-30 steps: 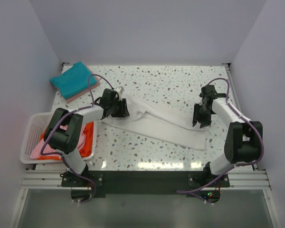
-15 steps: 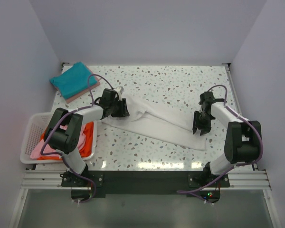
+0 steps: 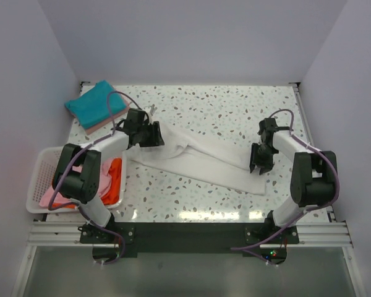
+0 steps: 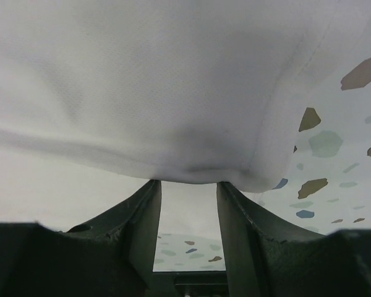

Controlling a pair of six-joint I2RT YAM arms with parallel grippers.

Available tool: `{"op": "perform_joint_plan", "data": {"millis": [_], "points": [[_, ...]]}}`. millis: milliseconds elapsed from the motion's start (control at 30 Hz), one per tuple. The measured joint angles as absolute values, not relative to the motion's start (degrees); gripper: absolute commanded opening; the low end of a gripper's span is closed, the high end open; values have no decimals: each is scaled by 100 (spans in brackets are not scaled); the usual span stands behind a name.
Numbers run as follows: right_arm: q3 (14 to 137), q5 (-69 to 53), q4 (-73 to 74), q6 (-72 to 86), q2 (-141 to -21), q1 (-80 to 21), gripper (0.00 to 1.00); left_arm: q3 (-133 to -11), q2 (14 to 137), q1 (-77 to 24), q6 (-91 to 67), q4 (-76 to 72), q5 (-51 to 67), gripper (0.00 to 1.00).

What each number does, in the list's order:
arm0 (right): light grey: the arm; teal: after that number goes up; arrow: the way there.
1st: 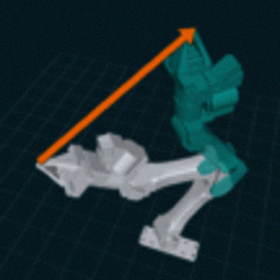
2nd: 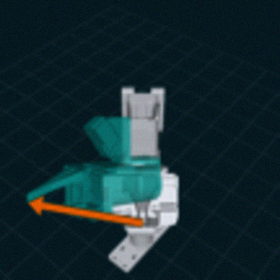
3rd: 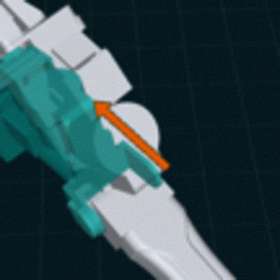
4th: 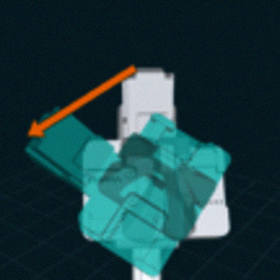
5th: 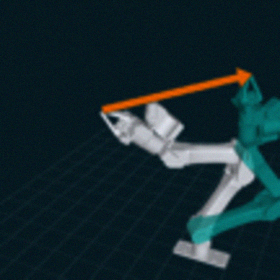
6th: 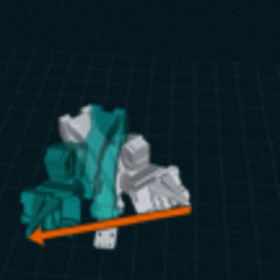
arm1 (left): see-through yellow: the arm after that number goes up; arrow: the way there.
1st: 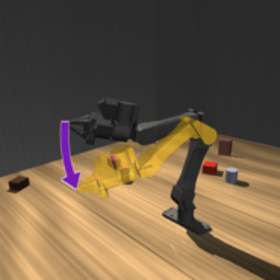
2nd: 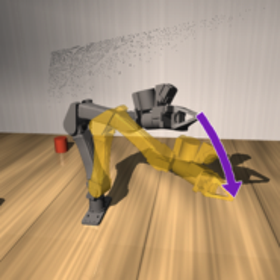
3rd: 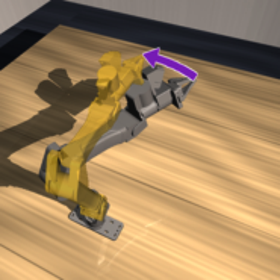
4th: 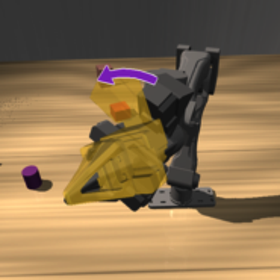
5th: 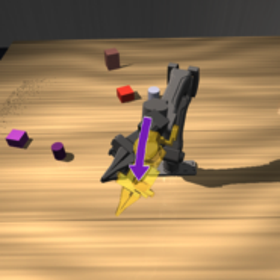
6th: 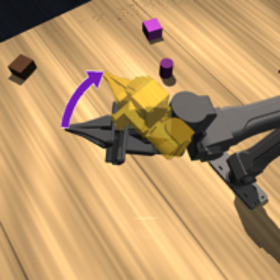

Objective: Fold and stack the t-shirts
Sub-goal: Fold the tshirt

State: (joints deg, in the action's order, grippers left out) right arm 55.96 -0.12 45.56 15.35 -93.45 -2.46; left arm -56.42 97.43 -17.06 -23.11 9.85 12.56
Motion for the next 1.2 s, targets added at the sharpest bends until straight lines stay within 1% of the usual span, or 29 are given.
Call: {"op": "perform_joint_plan", "data": {"millis": [100,300,533,700,867,1033,1200], "points": [[5811,-150,4661,1538,-9286,-246,46,-6010,9660,-1597,-2351,1094,1273,60],[6313,-322,4866,1594,-8925,-246,47,-6641,9706,-1188,-2351,1188,1214,61],[6696,-340,4849,1608,-9083,-193,47,-7389,10516,-978,-2335,1286,1125,61],[6670,-274,4794,1605,-9310,45,47,-7446,10877,-987,-2342,1549,1133,61],[6392,-224,4635,1608,-9456,294,47,-7448,10888,-987,-2418,1605,1256,61],[6178,-252,4521,1643,-9800,305,47,-7448,11013,-987,-2552,1608,1428,61],[6173,-239,4552,1688,-10003,301,47,-7533,11437,-980,-2617,1597,1564,61]]}}
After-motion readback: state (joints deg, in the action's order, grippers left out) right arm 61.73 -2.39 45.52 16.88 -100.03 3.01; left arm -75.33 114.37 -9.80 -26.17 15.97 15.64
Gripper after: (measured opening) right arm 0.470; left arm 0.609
